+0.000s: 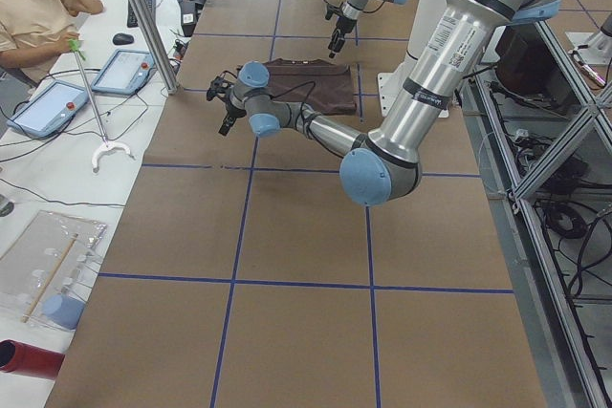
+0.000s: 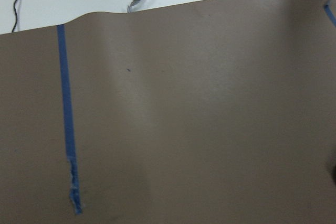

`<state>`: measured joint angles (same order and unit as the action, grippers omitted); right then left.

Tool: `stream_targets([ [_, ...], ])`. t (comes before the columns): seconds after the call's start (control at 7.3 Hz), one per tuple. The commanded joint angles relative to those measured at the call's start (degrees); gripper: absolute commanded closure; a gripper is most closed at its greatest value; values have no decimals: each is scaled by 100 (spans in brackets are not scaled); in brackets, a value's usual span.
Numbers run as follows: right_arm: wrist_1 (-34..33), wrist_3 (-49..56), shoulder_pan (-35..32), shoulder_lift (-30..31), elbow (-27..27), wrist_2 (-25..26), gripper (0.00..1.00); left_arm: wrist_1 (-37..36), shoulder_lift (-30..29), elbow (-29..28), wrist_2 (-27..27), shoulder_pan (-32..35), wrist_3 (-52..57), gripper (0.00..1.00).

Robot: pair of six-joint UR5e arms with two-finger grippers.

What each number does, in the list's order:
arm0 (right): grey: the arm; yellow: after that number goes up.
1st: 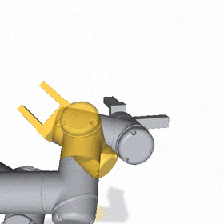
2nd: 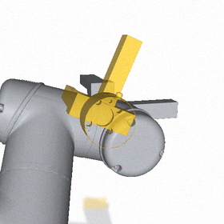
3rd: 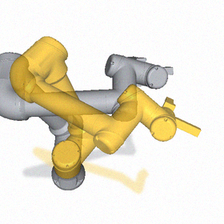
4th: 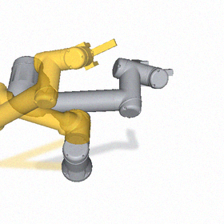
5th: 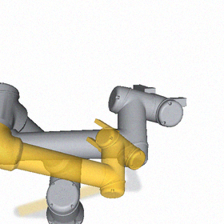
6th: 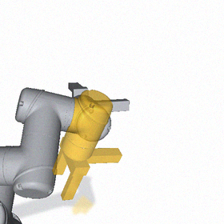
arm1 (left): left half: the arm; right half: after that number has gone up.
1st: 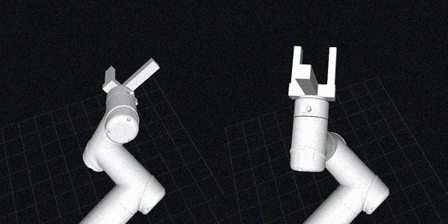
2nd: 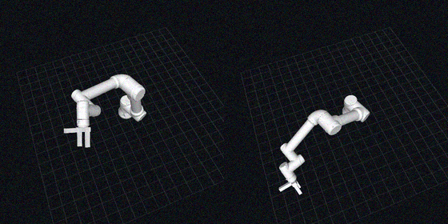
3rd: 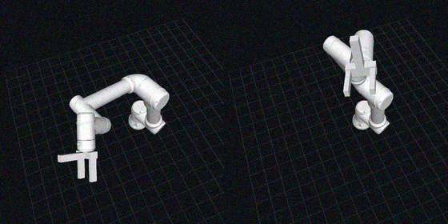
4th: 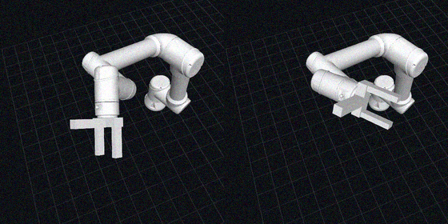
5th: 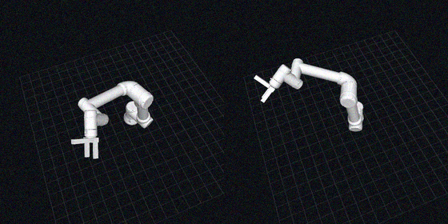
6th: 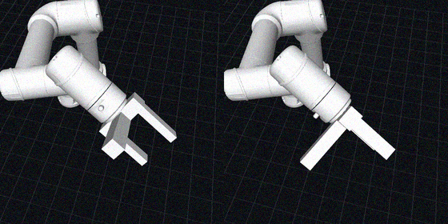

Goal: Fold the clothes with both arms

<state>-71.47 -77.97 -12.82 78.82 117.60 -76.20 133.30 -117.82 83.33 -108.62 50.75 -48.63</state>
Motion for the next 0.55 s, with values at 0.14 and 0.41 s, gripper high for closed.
stream_targets([
  [0.14,-16,159,-37,-436,114,481,0,-59,831,1396,-158,-258,-218,0],
  [0.41,-59,186,42,-927,17,492,0,-76,1188,1545,-196,-434,-435,0],
])
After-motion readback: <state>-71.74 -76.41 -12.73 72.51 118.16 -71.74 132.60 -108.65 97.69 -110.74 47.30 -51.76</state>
